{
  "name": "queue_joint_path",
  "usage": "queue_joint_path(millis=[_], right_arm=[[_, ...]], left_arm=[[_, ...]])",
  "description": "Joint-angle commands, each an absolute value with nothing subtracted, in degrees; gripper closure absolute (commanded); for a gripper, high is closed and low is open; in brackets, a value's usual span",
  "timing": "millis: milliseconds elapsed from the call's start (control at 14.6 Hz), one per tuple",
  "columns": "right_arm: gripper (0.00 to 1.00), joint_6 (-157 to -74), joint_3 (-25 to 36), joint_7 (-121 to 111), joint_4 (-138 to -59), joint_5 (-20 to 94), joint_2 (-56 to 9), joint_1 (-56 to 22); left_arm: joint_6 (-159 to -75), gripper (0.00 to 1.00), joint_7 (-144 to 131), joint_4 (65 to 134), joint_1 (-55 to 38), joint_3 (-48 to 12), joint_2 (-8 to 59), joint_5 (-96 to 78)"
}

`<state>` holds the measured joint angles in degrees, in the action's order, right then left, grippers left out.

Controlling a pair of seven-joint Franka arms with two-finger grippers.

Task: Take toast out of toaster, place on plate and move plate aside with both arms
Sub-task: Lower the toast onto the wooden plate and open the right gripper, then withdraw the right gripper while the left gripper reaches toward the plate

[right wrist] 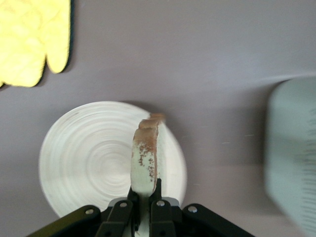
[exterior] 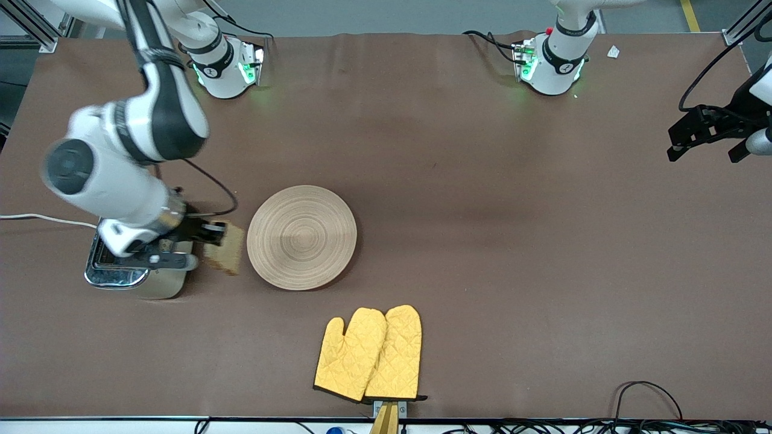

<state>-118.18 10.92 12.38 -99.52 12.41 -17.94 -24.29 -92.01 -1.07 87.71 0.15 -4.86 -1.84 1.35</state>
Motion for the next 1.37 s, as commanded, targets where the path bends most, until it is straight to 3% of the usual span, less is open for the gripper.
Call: queue_joint_path(millis=[0,412,618,687,756,824,893,1099,1305], right_arm=[[1.0,-131.27,11.25,12.22,-114.22,23.5,-14.77,-28.64],[1.0,-137.81,10.9,-2.24,-120.31,43.3,-15.82,-33.05],[0.99,-137.81,11.25,-8.51,-121.2,43.51,-16.96,-30.59],[0.76,-137.64,11.25,-9.05,-121.2,43.51,-17.31,-29.89],[0.25,-137.38,11.25,-9.4,-121.03,43.51,-18.27,-28.93],[0.08,-138.16,11.34,-10.8,-121.2,42.98,-18.98,-28.57],[0.0,-138.16,11.6,-13.16,-121.38,42.72,-19.07,-28.22],[0.0,-138.08,12.74,-15.29,-123.39,39.57,-18.46,-26.81],[0.0,-136.94,18.09,-15.03,-123.4,28.34,-15.49,-26.72]], left_arm=[[-90.97,0.0,-0.88,86.84,0.18,-4.83,-1.58,1.67],[-90.97,0.0,-0.88,86.92,0.18,-4.83,-1.49,1.67],[-90.97,0.0,-0.97,86.92,0.18,-4.83,-1.49,1.67],[-90.97,0.0,-0.88,86.92,0.18,-4.75,-1.15,1.76],[-90.97,0.0,-0.79,86.92,0.09,-4.83,-0.88,1.76],[-90.97,0.0,-0.88,87.01,-0.26,-4.83,-0.79,1.76],[-90.97,0.0,-0.97,87.45,-0.79,-4.92,-0.18,1.76],[-88.42,0.0,-1.05,87.45,-3.24,-5.1,2.45,-0.25],[-88.5,0.0,-2.98,87.89,-3.43,-5.36,7.1,-9.37]])
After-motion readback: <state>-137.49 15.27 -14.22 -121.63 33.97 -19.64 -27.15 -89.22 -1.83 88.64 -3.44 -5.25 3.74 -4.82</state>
